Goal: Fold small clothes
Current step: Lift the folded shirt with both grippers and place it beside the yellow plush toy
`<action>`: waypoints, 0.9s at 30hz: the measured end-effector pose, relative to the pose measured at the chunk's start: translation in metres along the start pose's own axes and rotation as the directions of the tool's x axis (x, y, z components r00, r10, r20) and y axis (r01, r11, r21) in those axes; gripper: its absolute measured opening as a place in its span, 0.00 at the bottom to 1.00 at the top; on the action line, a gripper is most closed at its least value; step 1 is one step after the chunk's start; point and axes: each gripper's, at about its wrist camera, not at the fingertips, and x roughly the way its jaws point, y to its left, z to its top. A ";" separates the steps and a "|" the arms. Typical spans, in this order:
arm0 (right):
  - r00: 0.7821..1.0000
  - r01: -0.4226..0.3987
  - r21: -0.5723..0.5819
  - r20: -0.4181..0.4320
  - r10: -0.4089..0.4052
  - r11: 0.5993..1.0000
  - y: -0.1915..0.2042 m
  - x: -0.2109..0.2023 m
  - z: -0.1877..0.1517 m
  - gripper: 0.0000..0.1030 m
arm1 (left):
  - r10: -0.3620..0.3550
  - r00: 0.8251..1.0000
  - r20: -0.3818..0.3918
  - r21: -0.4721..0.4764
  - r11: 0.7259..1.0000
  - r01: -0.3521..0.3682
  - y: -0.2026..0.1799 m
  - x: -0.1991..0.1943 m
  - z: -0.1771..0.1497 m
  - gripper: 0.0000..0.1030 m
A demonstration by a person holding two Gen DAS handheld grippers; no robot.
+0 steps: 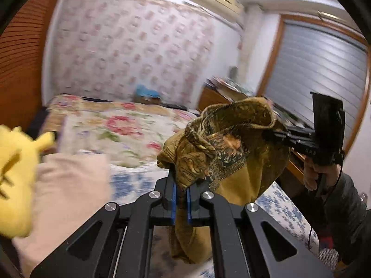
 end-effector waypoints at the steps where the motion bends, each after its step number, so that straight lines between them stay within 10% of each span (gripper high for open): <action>1: 1.000 -0.016 -0.025 0.002 0.016 1.000 0.007 0.009 0.010 0.15 | 0.016 1.000 0.006 -0.008 1.000 -0.016 0.006 -0.007 -0.002 0.06; 13: 0.982 -0.175 -0.315 -0.122 0.143 0.933 0.101 0.135 0.099 0.15 | 0.190 0.981 0.032 -0.183 0.966 -0.181 0.091 -0.061 -0.055 0.06; 27: 0.961 -0.221 -0.251 -0.221 0.166 0.942 0.126 0.282 0.130 0.30 | 0.332 0.942 -0.051 -0.223 0.915 -0.335 0.141 -0.059 -0.089 0.07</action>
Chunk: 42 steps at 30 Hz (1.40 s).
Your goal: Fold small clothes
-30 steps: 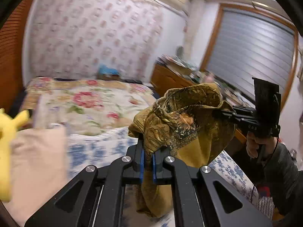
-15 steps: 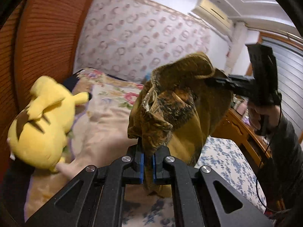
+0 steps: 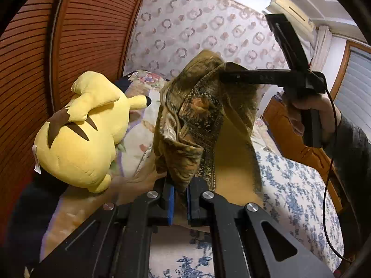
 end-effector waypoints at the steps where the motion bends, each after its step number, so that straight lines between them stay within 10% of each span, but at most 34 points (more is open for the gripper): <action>1: 1.000 0.006 0.022 -0.003 -0.005 1.000 -0.001 0.008 0.003 0.32 | 0.005 1.000 -0.004 0.003 1.000 -0.005 0.001 0.000 0.000 0.07; 6: 0.998 0.067 0.087 0.015 -0.069 0.994 -0.002 0.009 -0.005 0.51 | 0.046 0.999 0.021 0.070 0.996 -0.048 -0.006 -0.007 0.000 0.28; 14: 0.995 0.069 0.197 0.061 -0.082 0.978 0.031 -0.041 -0.066 0.51 | 0.028 0.997 0.066 0.171 0.984 -0.039 -0.043 -0.031 0.004 0.64; 29: 0.945 0.186 0.395 0.177 -0.274 0.899 0.095 -0.190 -0.186 0.62 | -0.077 0.993 0.086 0.315 0.948 0.046 -0.156 -0.060 -0.013 0.75; 42: 0.832 0.313 0.574 0.218 -0.509 0.757 0.155 -0.276 -0.253 0.70 | -0.122 0.984 0.127 0.397 0.916 0.063 -0.233 -0.099 -0.019 0.75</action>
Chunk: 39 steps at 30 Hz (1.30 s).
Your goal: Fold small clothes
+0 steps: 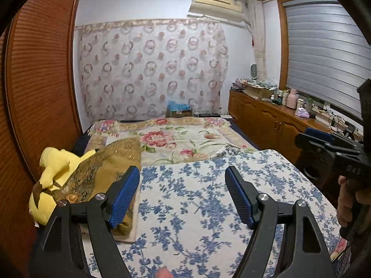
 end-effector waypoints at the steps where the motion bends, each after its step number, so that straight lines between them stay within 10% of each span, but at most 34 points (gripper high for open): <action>1: 1.000 0.009 0.004 0.010 -0.009 1.000 0.001 -0.007 -0.001 0.70 | -0.003 1.000 0.003 0.000 1.000 0.003 -0.003 -0.002 0.001 0.75; 39: 0.996 0.068 0.025 0.052 -0.069 0.997 0.003 -0.036 -0.024 0.70 | 0.030 0.999 0.026 0.001 1.000 -0.030 -0.019 -0.012 0.009 0.76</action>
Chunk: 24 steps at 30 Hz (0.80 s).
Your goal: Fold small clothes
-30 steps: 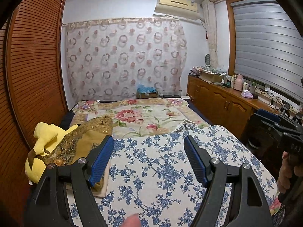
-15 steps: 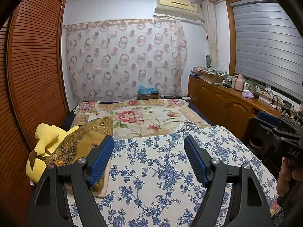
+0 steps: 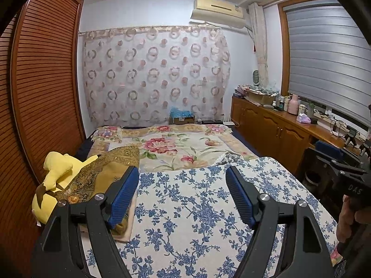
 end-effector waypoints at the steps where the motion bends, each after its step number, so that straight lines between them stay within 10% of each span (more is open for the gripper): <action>1: 1.000 -0.002 0.000 -0.001 0.002 1.000 -0.001 0.000 0.000 0.70 | 0.002 1.000 0.003 0.000 1.000 -0.002 0.000 -0.001 0.001 0.76; 24: 1.000 -0.001 0.002 0.004 0.001 1.000 -0.007 -0.003 -0.001 0.70 | 0.007 1.000 0.011 0.001 1.000 -0.007 0.000 -0.003 0.006 0.76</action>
